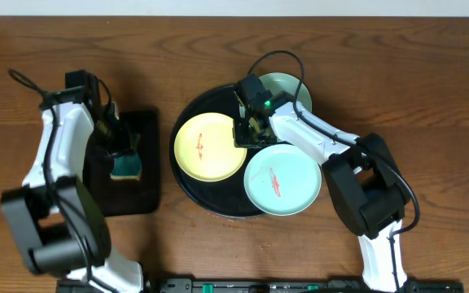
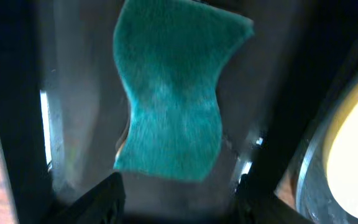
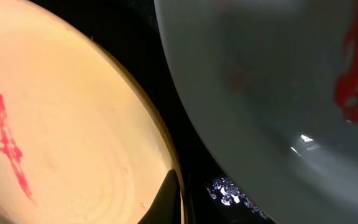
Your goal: Clean dirty plates on tray and stack at the side
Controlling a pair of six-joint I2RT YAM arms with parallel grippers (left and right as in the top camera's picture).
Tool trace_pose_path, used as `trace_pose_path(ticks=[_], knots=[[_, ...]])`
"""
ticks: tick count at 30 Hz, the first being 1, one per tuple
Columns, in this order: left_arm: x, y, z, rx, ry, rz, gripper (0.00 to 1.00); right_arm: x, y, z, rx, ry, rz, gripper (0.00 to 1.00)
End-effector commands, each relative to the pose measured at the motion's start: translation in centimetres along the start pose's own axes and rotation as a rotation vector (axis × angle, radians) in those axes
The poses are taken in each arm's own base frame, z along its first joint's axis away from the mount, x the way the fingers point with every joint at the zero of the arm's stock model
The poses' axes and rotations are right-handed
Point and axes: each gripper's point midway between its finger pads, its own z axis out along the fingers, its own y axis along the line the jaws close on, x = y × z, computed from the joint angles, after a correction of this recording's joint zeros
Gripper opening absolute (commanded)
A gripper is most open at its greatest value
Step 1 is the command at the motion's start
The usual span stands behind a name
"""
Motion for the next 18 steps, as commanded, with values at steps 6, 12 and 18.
trace_pose_path(ticks=[6,12,18], knots=[[-0.8,0.5,3.9,-0.011,0.051,0.03,0.47,0.7,0.1,1.5,0.021,0.02,-0.025,0.01],[-0.6,0.6,5.5,-0.015,0.089,0.036,0.42,0.7,0.1,1.5,0.019,0.019,-0.025,0.01],[-0.4,1.2,7.0,-0.04,0.117,0.035,0.35,0.6,0.2,1.5,0.018,0.017,-0.026,0.01]])
